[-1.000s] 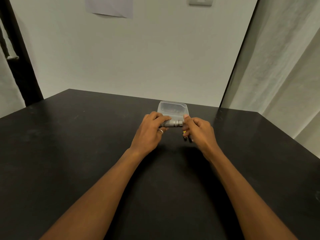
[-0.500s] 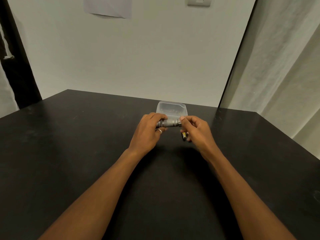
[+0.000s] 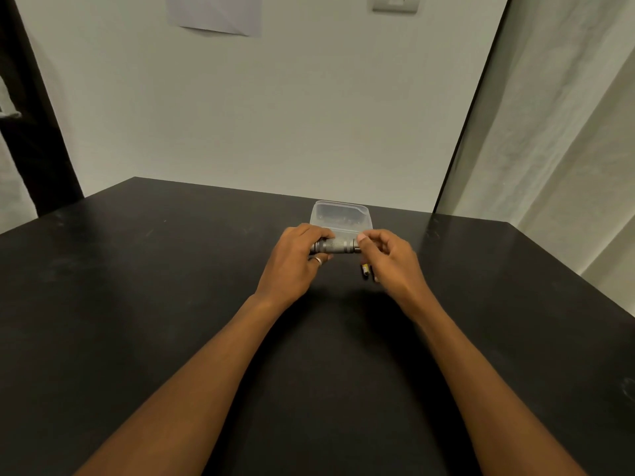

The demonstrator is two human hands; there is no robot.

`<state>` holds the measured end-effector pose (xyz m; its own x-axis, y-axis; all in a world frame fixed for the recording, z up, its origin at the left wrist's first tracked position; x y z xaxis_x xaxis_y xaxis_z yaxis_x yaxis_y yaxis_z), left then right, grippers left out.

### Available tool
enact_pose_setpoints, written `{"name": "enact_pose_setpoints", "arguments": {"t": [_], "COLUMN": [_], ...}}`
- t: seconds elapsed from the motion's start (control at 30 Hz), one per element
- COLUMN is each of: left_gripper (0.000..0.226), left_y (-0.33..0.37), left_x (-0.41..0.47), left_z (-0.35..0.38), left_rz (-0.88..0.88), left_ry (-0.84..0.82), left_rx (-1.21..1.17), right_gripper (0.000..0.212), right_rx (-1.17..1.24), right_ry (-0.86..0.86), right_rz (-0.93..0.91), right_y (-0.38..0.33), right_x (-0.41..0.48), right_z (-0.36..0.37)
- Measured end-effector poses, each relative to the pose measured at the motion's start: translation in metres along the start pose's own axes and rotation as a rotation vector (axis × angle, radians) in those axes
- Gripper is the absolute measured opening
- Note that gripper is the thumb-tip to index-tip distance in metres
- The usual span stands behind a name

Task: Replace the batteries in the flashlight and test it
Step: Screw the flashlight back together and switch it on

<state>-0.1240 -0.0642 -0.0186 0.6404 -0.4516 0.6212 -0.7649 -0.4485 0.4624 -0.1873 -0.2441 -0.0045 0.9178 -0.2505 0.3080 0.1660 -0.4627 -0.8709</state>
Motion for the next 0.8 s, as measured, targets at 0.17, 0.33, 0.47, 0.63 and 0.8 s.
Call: {"name": "enact_pose_setpoints", "arguments": {"t": [0.17,0.33,0.47,0.63,0.8], "left_gripper": [0.036,0.036,0.037,0.037,0.037], "left_y": [-0.0013,-0.0012,-0.0011,-0.0026,-0.0021], "left_x": [0.0005,0.0009,0.0012,0.0015,0.0012], "left_z": [0.0005,0.0016,0.0021,0.0018,0.0017], "left_rz": [0.005,0.003,0.008,0.000,0.004], "left_ry": [0.004,0.003,-0.001,0.002,-0.007], "left_rx": [0.001,0.002,-0.001,0.002,0.010], "right_gripper": [0.020,0.018,0.042,0.025,0.009], "right_rx": [0.074,-0.016,-0.222,0.011,-0.030], "right_ry": [-0.072,-0.040,0.019,-0.036,-0.025], "right_rz": [-0.032,-0.004,0.001,-0.009,-0.027], "right_y": [-0.0004,0.0018,0.0032,0.0013,0.0018], "right_x": [0.0013,0.0016,0.0002,0.0033,0.0031], "right_z": [-0.0012,-0.0013,0.0018,0.0022,0.0024]}}
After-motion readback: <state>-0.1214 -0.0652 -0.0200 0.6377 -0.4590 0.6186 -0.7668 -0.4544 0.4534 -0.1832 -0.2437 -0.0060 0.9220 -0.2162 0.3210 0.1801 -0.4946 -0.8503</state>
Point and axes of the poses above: each hand's wrist, its own x-axis towards the middle knuckle, its own z-axis out of the palm, y = z × x, the point moved 3 cm from there along x, towards the middle knuckle, and after that the axes turned 7 degrees about -y, right-handed, at the moved point
